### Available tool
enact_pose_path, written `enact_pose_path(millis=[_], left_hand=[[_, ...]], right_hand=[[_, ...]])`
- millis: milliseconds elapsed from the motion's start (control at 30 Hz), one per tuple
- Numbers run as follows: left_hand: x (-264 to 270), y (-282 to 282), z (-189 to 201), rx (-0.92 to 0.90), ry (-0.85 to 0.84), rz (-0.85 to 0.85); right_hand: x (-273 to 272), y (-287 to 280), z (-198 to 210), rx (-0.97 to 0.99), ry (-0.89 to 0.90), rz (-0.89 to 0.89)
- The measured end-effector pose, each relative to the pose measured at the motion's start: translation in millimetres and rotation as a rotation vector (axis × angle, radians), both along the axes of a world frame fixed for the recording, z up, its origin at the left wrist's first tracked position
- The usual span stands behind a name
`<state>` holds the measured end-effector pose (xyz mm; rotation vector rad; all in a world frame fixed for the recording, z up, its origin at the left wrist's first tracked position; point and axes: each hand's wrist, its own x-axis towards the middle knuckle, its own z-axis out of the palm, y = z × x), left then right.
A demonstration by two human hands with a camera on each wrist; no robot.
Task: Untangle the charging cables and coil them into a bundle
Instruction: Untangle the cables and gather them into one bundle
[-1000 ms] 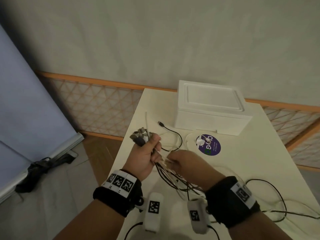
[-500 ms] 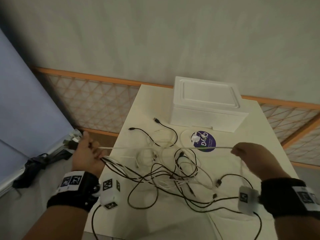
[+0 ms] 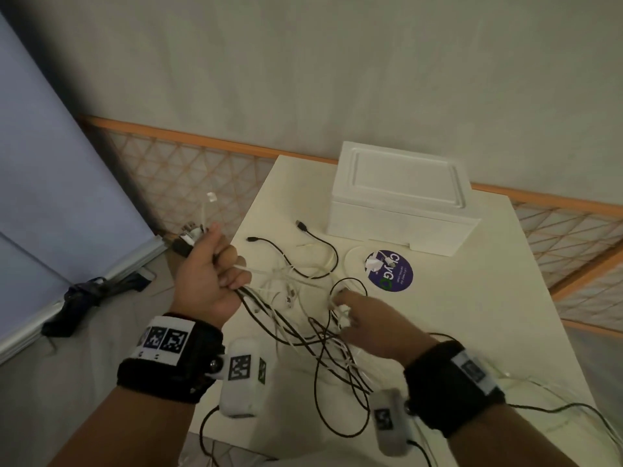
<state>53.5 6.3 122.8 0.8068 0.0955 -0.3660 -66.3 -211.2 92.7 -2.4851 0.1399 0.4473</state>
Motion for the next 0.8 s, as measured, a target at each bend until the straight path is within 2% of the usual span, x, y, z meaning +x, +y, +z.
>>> enact_pose_path(millis=[67,133,233,333,433,533,633,733,800], left_hand=[[-6,-4,7,-0.011,-0.053,-0.046],[-11,-4,12,0.013,-0.11,-0.056],[-12,9,12,0.077,-0.157,-0.013],[-5,32,-3,0.178,-0.094,0.126],[-3,51,-16,0.299,0.003,0.294],[-4,61,-25,0.262,0.114,0.377],[-4,62,-38,0.289,0.179,0.374],[-5,55,-52,0.324,0.203,0.327],[-7,51,-56,0.333,0.222,0.318]], right_hand=[[7,22,-15,-0.019,0.121,0.113],[10,28,-26,-0.167,0.178,0.174],[3,11,-29,-0.249,0.002,0.133],[-16,-23,-7,-0.318,-0.125,0.03],[-43,-61,36,-0.367,-0.268,-0.211],[-71,-104,69,-0.286,-0.49,-0.398],[-84,-128,78,-0.235,-0.715,-0.496],[-82,-136,72,-0.261,-0.813,-0.565],[-79,-137,70,-0.169,-0.8,-0.601]])
